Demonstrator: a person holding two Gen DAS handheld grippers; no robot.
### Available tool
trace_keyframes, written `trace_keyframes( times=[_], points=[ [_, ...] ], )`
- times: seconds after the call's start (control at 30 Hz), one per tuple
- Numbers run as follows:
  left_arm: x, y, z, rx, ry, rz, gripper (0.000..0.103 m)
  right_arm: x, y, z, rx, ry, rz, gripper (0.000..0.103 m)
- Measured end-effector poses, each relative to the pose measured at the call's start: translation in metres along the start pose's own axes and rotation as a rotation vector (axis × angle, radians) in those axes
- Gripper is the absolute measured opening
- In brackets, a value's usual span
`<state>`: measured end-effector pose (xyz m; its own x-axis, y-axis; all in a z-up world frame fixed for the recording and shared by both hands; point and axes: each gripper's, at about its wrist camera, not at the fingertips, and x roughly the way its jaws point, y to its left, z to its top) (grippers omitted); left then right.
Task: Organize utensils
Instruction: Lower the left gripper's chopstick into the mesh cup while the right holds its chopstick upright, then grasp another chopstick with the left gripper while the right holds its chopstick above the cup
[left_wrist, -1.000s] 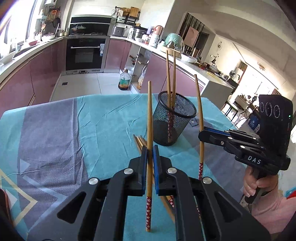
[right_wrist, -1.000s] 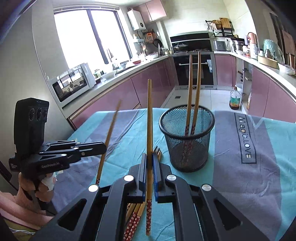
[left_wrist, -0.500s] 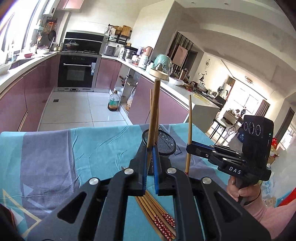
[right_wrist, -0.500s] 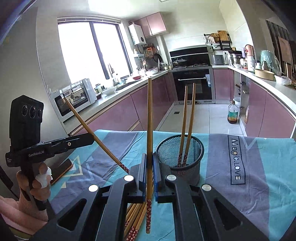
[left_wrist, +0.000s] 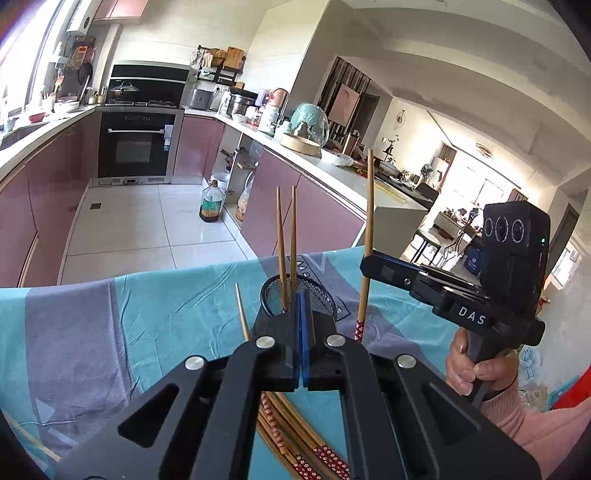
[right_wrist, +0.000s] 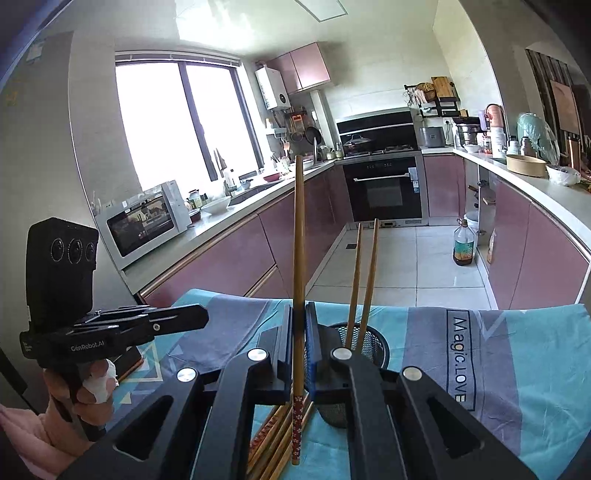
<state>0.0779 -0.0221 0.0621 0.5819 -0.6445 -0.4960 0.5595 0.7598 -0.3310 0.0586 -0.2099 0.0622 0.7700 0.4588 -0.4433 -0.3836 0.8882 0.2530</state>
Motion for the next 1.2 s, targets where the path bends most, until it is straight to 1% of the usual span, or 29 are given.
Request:
trace_keyframes(
  times=[0.07,0.1,0.13,0.27,0.33,0.4,0.47,0.5,0.57,0.67,0.77,0.83,0.97,1.07,1.2],
  points=[
    [0.010,0.005,-0.008,-0.006,0.041,0.019,0.002,0.003,-0.002,-0.004,0.005,0.016,0.004,0.005],
    [0.016,0.008,-0.012,-0.013,0.062,0.032,0.008,0.005,-0.002,-0.006,0.008,0.024,0.003,0.005],
    [0.023,0.010,-0.018,-0.013,0.090,0.048,0.010,0.006,-0.002,-0.008,0.011,0.031,0.003,0.005],
    [0.058,0.020,-0.041,0.006,0.194,0.093,0.014,0.011,-0.009,-0.017,0.034,0.053,0.002,0.005],
    [0.074,0.022,-0.050,0.013,0.240,0.103,0.018,0.012,-0.012,-0.021,0.043,0.065,0.000,0.005],
    [0.090,0.025,-0.058,0.021,0.270,0.115,0.025,0.014,-0.013,-0.025,0.050,0.077,-0.003,0.005],
    [0.101,0.024,-0.064,0.026,0.294,0.114,0.026,0.014,-0.016,-0.030,0.058,0.087,-0.004,0.005],
    [0.107,0.026,-0.068,0.031,0.299,0.117,0.027,0.015,-0.017,-0.032,0.061,0.092,-0.004,0.005],
    [0.116,0.025,-0.070,0.047,0.304,0.147,0.027,0.016,-0.019,-0.036,0.068,0.101,-0.005,0.005],
    [0.123,0.028,-0.071,0.040,0.310,0.148,0.027,0.018,-0.021,-0.040,0.077,0.112,-0.006,0.005],
    [0.130,0.029,-0.069,0.051,0.303,0.177,0.027,0.017,-0.022,-0.040,0.081,0.110,-0.004,0.005],
    [0.133,0.031,-0.067,0.047,0.305,0.179,0.027,0.015,-0.022,-0.038,0.082,0.105,-0.002,0.005],
    [0.127,0.031,-0.067,0.053,0.303,0.171,0.026,0.014,-0.022,-0.039,0.079,0.107,0.004,0.005],
    [0.116,0.031,-0.075,0.068,0.310,0.189,0.026,0.014,-0.023,-0.040,0.082,0.114,0.010,0.005],
    [0.103,0.037,-0.091,0.071,0.340,0.217,0.026,0.017,-0.024,-0.044,0.087,0.127,0.018,0.005]
  ],
)
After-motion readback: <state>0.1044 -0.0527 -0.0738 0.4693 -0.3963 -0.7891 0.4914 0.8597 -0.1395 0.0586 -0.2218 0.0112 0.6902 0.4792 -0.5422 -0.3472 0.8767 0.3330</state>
